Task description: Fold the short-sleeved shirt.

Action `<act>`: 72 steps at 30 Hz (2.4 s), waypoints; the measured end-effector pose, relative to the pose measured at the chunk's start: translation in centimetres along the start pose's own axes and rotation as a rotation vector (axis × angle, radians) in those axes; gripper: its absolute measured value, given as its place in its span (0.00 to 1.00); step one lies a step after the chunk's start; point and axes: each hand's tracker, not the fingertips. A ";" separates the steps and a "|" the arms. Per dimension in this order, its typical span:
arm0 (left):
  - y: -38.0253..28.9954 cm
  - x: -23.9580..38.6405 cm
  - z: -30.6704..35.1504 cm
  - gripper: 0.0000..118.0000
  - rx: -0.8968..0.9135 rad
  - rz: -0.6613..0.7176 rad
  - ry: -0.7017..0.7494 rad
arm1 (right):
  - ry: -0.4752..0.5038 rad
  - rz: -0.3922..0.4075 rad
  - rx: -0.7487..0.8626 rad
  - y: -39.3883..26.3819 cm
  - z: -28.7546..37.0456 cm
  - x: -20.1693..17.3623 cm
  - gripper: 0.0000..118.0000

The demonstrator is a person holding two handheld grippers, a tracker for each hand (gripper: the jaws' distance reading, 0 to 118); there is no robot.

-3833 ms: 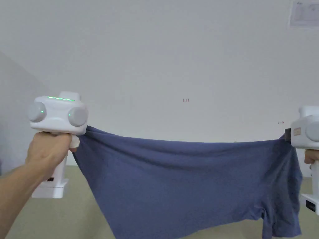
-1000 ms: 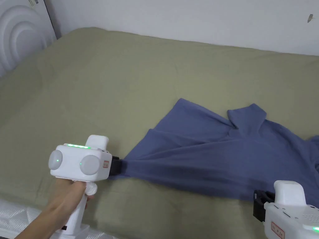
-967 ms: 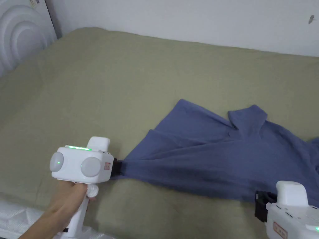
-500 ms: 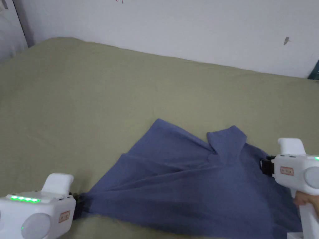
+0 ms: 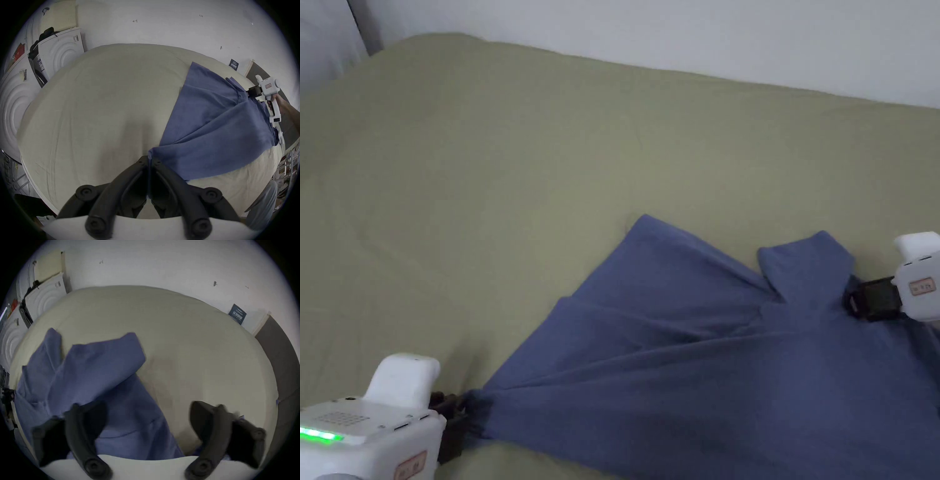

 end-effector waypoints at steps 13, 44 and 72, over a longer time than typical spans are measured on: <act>2.9 0.2 5.9 0.03 0.063 0.049 -0.069 | -0.091 -0.032 0.284 -2.9 17.0 -1.9 0.01; 33.0 15.3 29.4 0.03 0.569 -0.084 0.100 | -0.389 -0.365 0.844 -3.6 49.9 6.7 0.01; 50.7 17.6 20.2 0.02 0.618 -0.098 0.289 | -0.427 -0.342 0.864 19.6 44.6 11.8 0.01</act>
